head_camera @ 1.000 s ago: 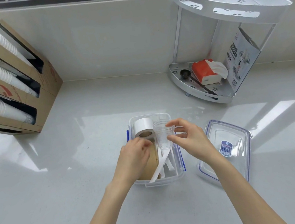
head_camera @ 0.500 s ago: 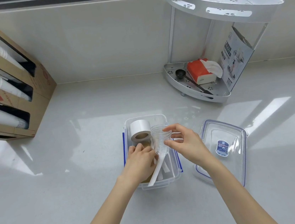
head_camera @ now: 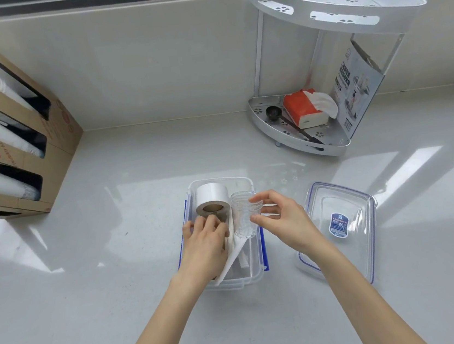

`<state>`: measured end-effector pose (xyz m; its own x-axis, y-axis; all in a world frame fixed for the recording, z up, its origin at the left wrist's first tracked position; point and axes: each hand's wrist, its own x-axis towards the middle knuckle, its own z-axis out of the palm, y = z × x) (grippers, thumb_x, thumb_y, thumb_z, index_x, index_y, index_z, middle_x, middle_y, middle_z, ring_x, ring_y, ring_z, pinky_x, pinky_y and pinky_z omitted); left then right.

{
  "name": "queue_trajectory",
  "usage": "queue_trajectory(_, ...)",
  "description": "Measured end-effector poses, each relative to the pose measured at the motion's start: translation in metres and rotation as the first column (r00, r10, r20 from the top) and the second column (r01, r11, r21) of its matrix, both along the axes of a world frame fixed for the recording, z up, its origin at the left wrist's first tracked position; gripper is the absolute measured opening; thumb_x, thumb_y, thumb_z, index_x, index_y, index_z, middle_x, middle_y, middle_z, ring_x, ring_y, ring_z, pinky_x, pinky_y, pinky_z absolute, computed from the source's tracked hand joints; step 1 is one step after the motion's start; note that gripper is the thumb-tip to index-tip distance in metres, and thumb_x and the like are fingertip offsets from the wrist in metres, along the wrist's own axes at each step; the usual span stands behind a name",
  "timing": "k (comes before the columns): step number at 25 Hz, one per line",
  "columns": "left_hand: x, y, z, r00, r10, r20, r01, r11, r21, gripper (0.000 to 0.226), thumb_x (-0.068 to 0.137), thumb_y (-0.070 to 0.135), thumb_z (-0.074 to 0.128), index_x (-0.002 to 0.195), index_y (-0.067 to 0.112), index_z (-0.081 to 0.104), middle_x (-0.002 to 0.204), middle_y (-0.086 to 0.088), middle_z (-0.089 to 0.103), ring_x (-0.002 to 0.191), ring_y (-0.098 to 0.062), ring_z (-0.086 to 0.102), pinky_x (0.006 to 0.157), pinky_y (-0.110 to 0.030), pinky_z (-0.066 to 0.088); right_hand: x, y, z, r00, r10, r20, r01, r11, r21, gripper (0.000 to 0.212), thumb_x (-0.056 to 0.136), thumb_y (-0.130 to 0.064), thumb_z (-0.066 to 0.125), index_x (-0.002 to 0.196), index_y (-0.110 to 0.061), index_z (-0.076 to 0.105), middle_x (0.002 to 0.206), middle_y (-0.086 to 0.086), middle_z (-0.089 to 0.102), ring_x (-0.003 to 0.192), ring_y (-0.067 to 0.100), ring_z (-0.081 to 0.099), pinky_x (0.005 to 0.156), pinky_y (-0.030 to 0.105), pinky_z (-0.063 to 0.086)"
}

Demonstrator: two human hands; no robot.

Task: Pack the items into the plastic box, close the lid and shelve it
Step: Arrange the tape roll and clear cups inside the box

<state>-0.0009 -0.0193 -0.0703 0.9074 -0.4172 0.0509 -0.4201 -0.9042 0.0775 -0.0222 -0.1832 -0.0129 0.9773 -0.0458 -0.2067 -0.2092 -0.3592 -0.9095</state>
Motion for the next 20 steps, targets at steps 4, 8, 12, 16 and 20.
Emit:
queue_trajectory(4, -0.003, 0.018, -0.003, 0.989, 0.112, 0.092, -0.107, 0.992, -0.059, 0.034, 0.041, 0.003, 0.058, 0.068, 0.023, 0.062, 0.084, 0.002, 0.066, 0.086, -0.017, 0.04, 0.077, -0.031, 0.022, 0.0, 0.005, 0.0, 1.0, 0.008, -0.002, -0.008, 1.0, -0.012, 0.022, 0.084, -0.012, 0.061, 0.1, -0.026, 0.056, 0.119, -0.001, 0.059, 0.106, 0.015, 0.055, 0.085, 0.02, 0.043)
queue_trajectory(8, -0.005, 0.021, 0.0, 0.992, 0.122, 0.029, -0.122, 0.992, 0.01, 0.028, 0.035, 0.016, 0.08, 0.056, 0.02, 0.062, 0.098, -0.002, 0.069, 0.101, -0.019, 0.037, 0.087, -0.037, 0.021, 0.0, 0.008, 0.0, 1.0, 0.018, -0.01, -0.018, 1.0, -0.014, 0.022, 0.084, -0.012, 0.061, 0.1, -0.025, 0.055, 0.116, -0.003, 0.058, 0.105, 0.014, 0.054, 0.084, 0.02, 0.041)
queue_trajectory(12, -0.005, 0.013, -0.004, 0.989, 0.141, -0.042, -0.135, 0.984, 0.112, 0.042, 0.03, 0.047, 0.08, 0.051, 0.016, 0.06, 0.103, -0.009, 0.069, 0.108, -0.029, 0.055, 0.102, -0.041, 0.004, -0.001, 0.008, -0.002, 1.0, 0.012, -0.017, -0.012, 1.0, -0.014, 0.022, 0.084, -0.011, 0.061, 0.099, -0.026, 0.055, 0.12, 0.0, 0.059, 0.106, 0.015, 0.055, 0.084, 0.02, 0.041)
queue_trajectory(16, -0.004, 0.011, -0.004, 0.99, 0.14, -0.025, -0.135, 0.982, 0.134, 0.052, 0.039, 0.06, 0.07, 0.053, 0.01, 0.061, 0.103, -0.014, 0.069, 0.102, -0.033, 0.064, 0.102, -0.042, -0.001, -0.001, 0.007, -0.002, 1.0, 0.007, -0.029, -0.008, 1.0, -0.017, 0.024, 0.084, -0.011, 0.06, 0.106, -0.021, 0.058, 0.123, 0.001, 0.059, 0.108, 0.016, 0.054, 0.086, 0.022, 0.042)
queue_trajectory(20, -0.003, 0.013, -0.005, 0.992, 0.118, -0.037, -0.114, 0.988, 0.103, 0.049, 0.048, 0.056, 0.061, 0.065, 0.011, 0.062, 0.112, -0.018, 0.065, 0.117, -0.034, 0.049, 0.103, -0.044, 0.0, -0.001, 0.007, -0.002, 1.0, 0.002, -0.031, -0.003, 1.0, -0.024, 0.024, 0.083, -0.011, 0.061, 0.104, -0.023, 0.058, 0.124, 0.002, 0.059, 0.109, 0.017, 0.055, 0.086, 0.021, 0.042)
